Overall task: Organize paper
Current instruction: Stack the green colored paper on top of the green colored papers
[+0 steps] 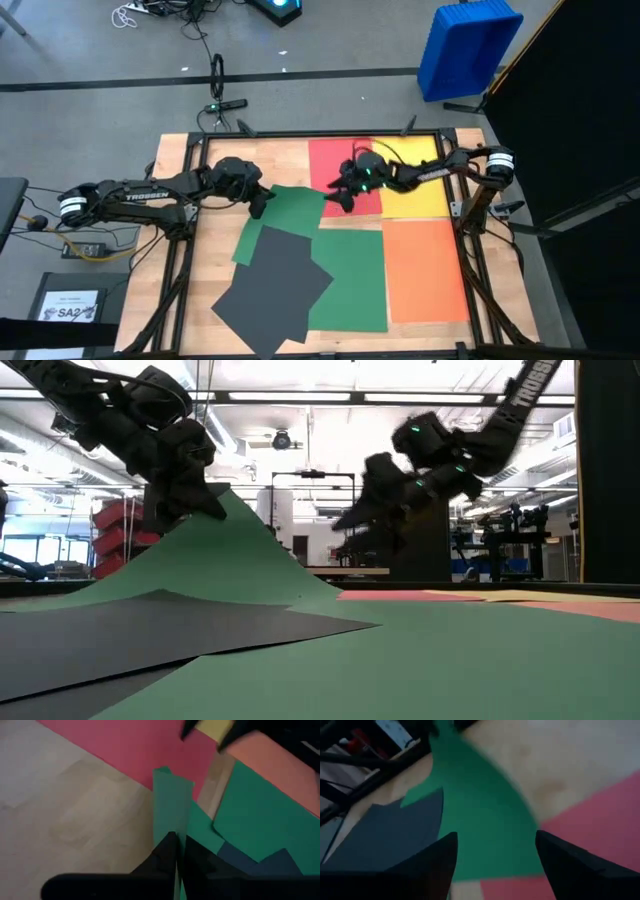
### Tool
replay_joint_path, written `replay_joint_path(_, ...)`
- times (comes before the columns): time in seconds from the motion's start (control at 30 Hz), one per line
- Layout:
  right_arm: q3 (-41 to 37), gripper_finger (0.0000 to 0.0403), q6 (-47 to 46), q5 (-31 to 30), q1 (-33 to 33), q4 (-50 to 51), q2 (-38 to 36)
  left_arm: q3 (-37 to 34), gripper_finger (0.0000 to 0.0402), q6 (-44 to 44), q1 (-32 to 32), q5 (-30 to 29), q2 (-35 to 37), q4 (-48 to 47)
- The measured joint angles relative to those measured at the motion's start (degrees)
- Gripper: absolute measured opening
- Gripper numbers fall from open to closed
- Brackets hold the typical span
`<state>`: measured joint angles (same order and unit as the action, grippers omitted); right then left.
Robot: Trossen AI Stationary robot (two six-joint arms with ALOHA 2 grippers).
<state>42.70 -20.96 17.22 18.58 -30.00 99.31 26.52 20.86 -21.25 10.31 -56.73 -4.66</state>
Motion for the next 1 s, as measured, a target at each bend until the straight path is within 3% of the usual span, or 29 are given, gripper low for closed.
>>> replay_joint_path(0.17, 17.0, 0.0233, 12.5, 3.8, 2.5, 20.5, 4.6, 0.0, 0.0000, 0.1, 0.0, 1.0, 0.0, 0.0)
replay_joint_path(0.3, 30.1, 0.0230, 19.1, 8.3, 3.3, 30.3, 10.9, 0.0, 0.0000, 0.3, 0.0, 1.2, 0.0, 0.7)
replay_joint_path(0.47, 40.0, 0.0242, 24.8, 14.0, 3.2, 38.4, 18.5, 0.0, 0.0000, 0.3, 0.0, 1.6, 0.0, 0.5)
replay_joint_path(0.8, 45.5, 0.0225, 26.4, 22.7, 1.7, 39.2, 25.5, -0.1, 0.0000, 0.4, 0.0, 2.0, 0.0, 0.5)
replay_joint_path(1.0, 45.5, 0.0144, 28.6, 23.6, 1.3, 39.5, 25.5, -0.1, 0.0000, 0.4, 0.0, 2.0, 0.0, 0.7)
